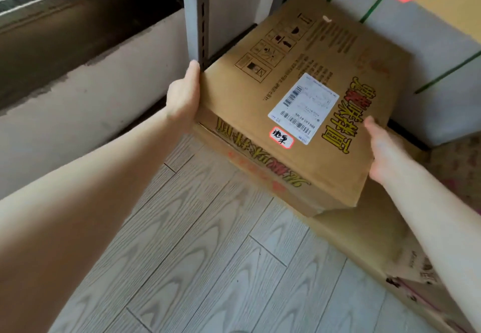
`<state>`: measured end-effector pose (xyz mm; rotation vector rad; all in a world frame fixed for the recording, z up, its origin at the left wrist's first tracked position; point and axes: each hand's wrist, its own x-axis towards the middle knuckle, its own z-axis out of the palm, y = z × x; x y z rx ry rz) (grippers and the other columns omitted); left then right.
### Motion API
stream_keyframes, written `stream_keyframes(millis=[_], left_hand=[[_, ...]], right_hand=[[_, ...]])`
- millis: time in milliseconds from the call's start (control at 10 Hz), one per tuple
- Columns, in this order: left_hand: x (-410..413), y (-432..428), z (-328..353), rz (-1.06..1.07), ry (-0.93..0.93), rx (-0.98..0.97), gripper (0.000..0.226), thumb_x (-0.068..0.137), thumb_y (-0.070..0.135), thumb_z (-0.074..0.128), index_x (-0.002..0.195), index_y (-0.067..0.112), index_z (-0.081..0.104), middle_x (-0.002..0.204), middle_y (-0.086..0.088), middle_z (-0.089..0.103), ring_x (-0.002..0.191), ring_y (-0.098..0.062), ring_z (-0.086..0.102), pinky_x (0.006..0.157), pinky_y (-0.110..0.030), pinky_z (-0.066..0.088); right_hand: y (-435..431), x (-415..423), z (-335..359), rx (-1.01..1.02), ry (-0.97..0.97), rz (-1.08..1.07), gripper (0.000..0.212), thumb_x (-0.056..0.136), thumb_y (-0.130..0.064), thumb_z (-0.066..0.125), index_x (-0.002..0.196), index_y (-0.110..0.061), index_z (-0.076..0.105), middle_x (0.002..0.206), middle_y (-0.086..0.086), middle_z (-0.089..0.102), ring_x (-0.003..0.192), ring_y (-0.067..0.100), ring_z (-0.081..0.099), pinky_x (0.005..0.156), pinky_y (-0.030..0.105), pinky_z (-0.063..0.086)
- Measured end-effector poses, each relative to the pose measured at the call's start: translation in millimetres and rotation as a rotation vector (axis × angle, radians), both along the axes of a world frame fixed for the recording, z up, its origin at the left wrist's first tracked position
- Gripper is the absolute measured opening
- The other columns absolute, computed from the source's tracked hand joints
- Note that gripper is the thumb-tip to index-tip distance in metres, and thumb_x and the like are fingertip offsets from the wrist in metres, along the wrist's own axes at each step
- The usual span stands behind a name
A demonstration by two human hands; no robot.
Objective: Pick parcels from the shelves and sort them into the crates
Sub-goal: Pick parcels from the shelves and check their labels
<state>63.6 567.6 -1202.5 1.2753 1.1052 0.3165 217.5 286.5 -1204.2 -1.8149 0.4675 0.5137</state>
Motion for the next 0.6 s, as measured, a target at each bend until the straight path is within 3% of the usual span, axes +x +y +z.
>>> stream_keyframes(millis=[200,400,600], left_hand=[[10,8,0,0.048,-0.019,-0.079,0.070,0.087,0.063,0.032,0.134,0.013,0.046,0.131,-0.003,0.055,0.118,-0.021,0.053,0.104,-0.037,0.042],[13,8,-7,0.010,-0.078,-0.054,0.071,0.084,0.062,0.046,0.131,0.009,0.048,0.124,-0.001,0.058,0.110,-0.018,0.056,0.102,-0.035,0.044],[12,-4,2,0.174,0.055,-0.006,0.075,0.088,0.065,0.028,0.131,0.006,0.046,0.126,-0.007,0.055,0.113,-0.022,0.052,0.098,-0.033,0.042]], right_hand=[[8,7,-1,-0.037,-0.001,0.016,0.057,0.079,-0.057,0.058,0.129,-0.032,0.048,0.117,0.000,0.063,0.101,0.025,0.062,0.094,0.051,0.047],[11,8,1,-0.100,-0.009,0.038,0.058,0.082,-0.060,0.052,0.131,-0.030,0.044,0.120,0.002,0.060,0.103,0.027,0.059,0.095,0.052,0.046],[19,-15,20,-0.061,0.015,-0.055,0.056,0.088,-0.055,0.048,0.135,-0.026,0.038,0.123,0.001,0.056,0.107,0.026,0.057,0.096,0.048,0.047]])
